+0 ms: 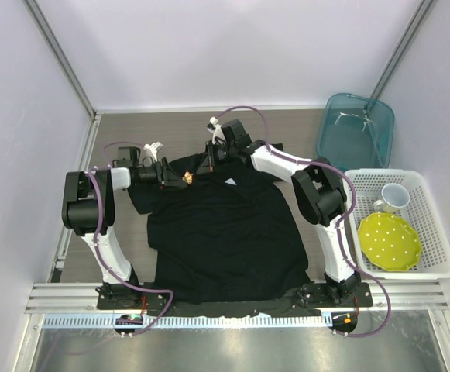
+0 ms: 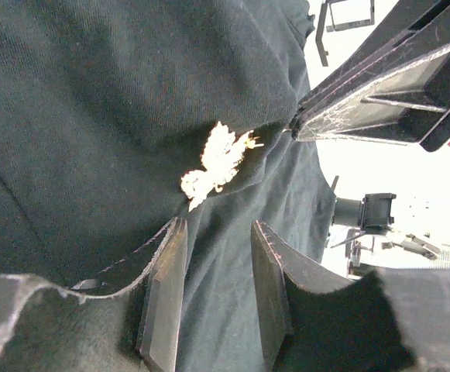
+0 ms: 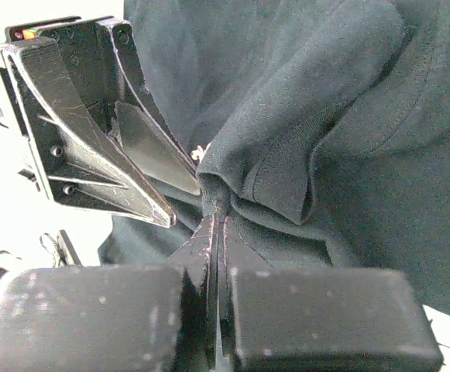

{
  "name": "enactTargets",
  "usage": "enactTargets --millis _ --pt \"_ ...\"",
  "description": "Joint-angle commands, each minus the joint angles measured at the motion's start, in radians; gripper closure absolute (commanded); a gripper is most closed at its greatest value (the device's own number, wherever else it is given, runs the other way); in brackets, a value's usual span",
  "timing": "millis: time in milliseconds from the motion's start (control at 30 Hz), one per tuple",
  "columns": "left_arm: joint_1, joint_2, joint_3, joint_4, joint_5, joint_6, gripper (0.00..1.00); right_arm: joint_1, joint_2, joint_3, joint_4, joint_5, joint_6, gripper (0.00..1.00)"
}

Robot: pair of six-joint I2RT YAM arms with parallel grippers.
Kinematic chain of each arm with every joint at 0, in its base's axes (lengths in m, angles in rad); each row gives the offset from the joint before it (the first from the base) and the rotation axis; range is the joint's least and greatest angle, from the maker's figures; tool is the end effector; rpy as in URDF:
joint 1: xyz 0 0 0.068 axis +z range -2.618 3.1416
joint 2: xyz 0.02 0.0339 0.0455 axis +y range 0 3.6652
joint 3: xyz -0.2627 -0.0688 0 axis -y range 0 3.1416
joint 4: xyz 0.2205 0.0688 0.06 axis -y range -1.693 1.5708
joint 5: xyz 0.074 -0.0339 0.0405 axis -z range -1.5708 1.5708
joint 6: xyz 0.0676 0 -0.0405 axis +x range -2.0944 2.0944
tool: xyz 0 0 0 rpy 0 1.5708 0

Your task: Pin the brooch onto the clothing

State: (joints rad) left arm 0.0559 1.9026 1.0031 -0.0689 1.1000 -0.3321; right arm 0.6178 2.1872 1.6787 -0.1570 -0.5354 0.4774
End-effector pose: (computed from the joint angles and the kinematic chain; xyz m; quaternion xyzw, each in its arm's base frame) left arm 0.3518 -0.0407 0.1403 -0.0048 0.8288 -0.5292 0.1818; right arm 0.3857 0.3164 0.1913 -0.1762 0.8570 0.4227 0.2362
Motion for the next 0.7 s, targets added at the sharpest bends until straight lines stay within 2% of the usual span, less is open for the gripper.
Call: enactTargets --millis 0,333,667 --pt "0.007 -0.053 -0.027 0.064 0.011 -0.027 0.58 -0.004 -0.037 -0.011 0.039 0.014 0.01 0.99" --pt "0.012 -0.013 -0.083 0.285 -0.022 -0.195 0.58 -0.009 -0.041 -0.025 0.042 0.017 0.012 0.99" --pt "0.013 0.07 -0.126 0.549 0.011 -0.346 0.58 -0.013 -0.035 -0.022 0.051 0.008 0.026 0.99"
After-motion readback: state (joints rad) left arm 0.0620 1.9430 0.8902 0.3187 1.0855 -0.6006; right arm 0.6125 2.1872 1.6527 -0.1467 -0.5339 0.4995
